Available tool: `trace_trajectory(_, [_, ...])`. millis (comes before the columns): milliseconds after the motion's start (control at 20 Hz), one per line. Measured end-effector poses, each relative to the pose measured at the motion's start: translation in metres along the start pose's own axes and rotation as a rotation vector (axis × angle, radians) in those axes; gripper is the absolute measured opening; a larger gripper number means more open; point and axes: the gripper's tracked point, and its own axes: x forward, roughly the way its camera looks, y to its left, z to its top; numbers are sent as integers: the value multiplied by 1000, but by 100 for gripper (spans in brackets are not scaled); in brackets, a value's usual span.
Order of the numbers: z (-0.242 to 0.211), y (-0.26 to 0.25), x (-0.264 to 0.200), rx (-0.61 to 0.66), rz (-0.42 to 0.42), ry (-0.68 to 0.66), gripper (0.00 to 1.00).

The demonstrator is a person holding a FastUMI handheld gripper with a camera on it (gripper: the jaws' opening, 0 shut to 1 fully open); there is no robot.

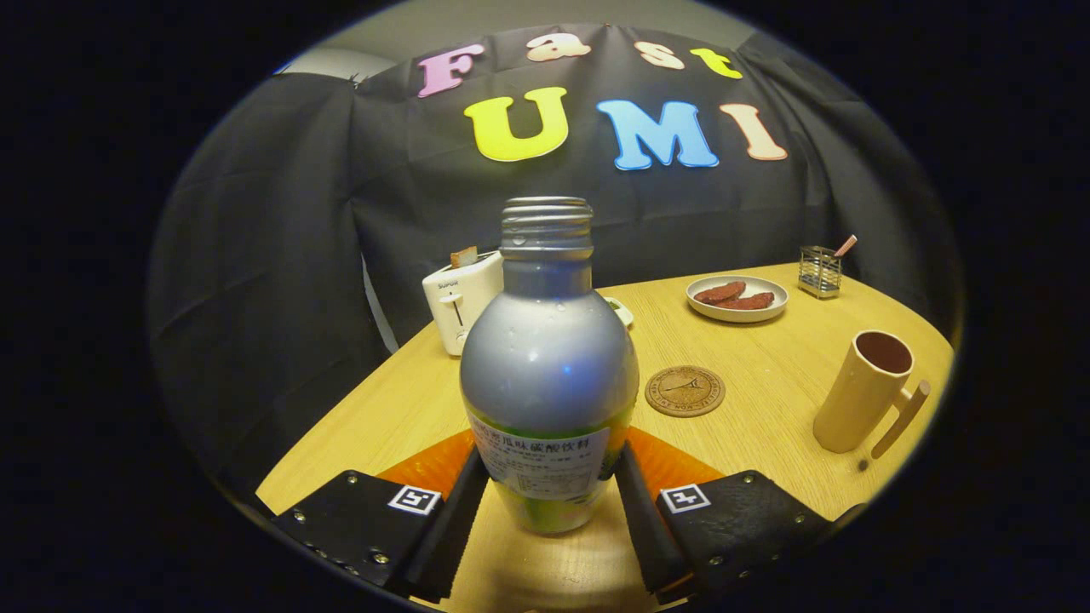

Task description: Take the bottle from table, then pour the juice into the cup, finally place the bottle on the coaster

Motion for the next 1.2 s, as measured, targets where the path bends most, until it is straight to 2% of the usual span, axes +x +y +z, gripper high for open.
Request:
trace_trajectory(300, [19,-40,-12,126,-27,-5,77])
trace_trajectory(650, [31,-61,-19,261,3,-6,78])
trace_trajectory(1200, [33,-87,-28,619,45,1,77])
